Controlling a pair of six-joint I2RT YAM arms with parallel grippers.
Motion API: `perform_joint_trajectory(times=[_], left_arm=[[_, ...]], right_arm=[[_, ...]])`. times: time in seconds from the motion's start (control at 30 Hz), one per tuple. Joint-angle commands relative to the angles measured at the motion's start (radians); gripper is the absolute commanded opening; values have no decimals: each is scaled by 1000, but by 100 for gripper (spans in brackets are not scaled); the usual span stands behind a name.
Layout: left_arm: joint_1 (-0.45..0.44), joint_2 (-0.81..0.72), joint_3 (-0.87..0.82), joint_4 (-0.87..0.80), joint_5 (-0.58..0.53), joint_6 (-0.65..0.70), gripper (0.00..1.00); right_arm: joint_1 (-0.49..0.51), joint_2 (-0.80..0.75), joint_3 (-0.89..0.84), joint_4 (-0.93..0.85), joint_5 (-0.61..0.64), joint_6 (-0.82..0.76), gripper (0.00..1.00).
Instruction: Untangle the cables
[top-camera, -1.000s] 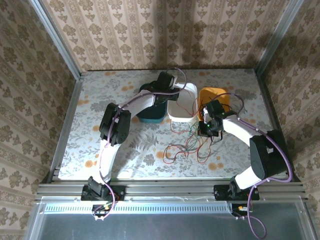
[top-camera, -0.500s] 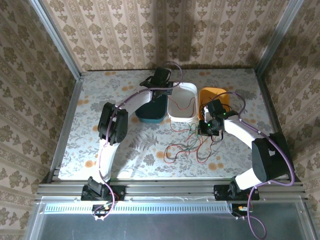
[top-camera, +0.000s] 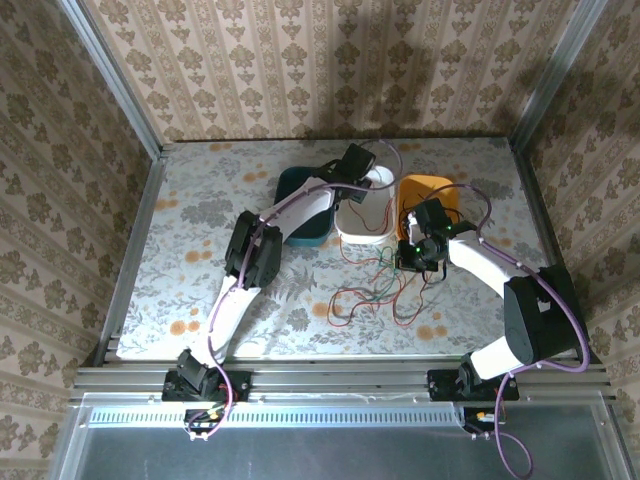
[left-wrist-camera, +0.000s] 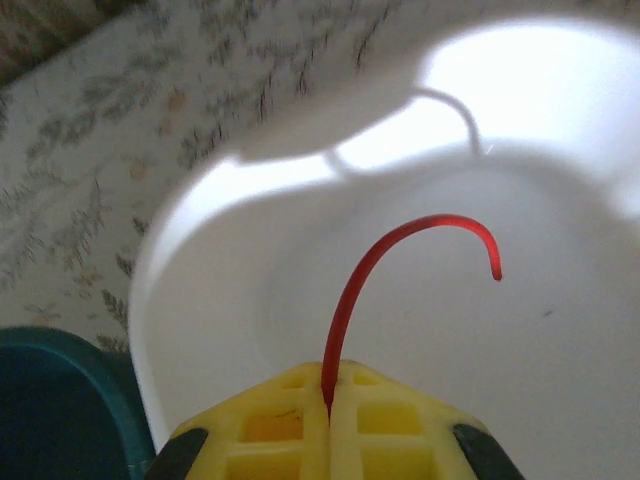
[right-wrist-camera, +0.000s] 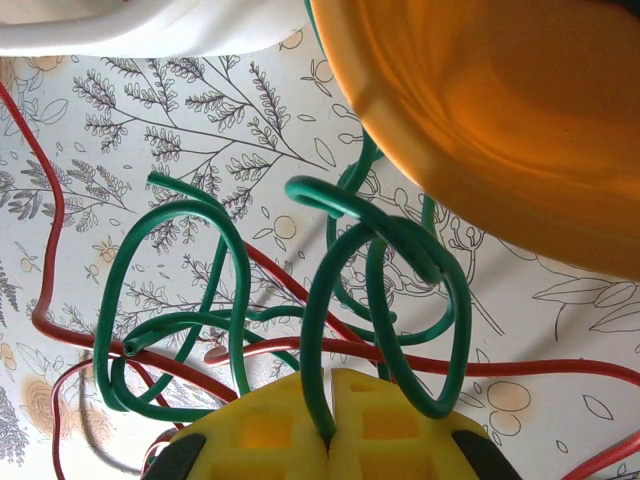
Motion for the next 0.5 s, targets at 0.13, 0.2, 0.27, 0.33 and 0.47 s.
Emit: perform_joint_trajectory(times=[0.13, 0.2, 0.27, 0.33, 0.47], left_arm=[[15, -16, 45, -21, 78, -4, 17], [15, -54, 32, 13, 131, -3, 42], [13, -111, -1, 65, 175, -10, 57], [11, -192, -62, 134, 220, -10, 67], [8, -386, -280, 251, 328, 39, 72]], right_arm=[[-4, -24, 29, -26, -4, 14, 0], [-3, -26, 26, -26, -7, 13, 0], [-3, -29, 27, -26, -2, 12, 0], [-3, -31, 32, -26, 1, 9, 0], [-4, -37, 40, -26, 4, 3, 0]])
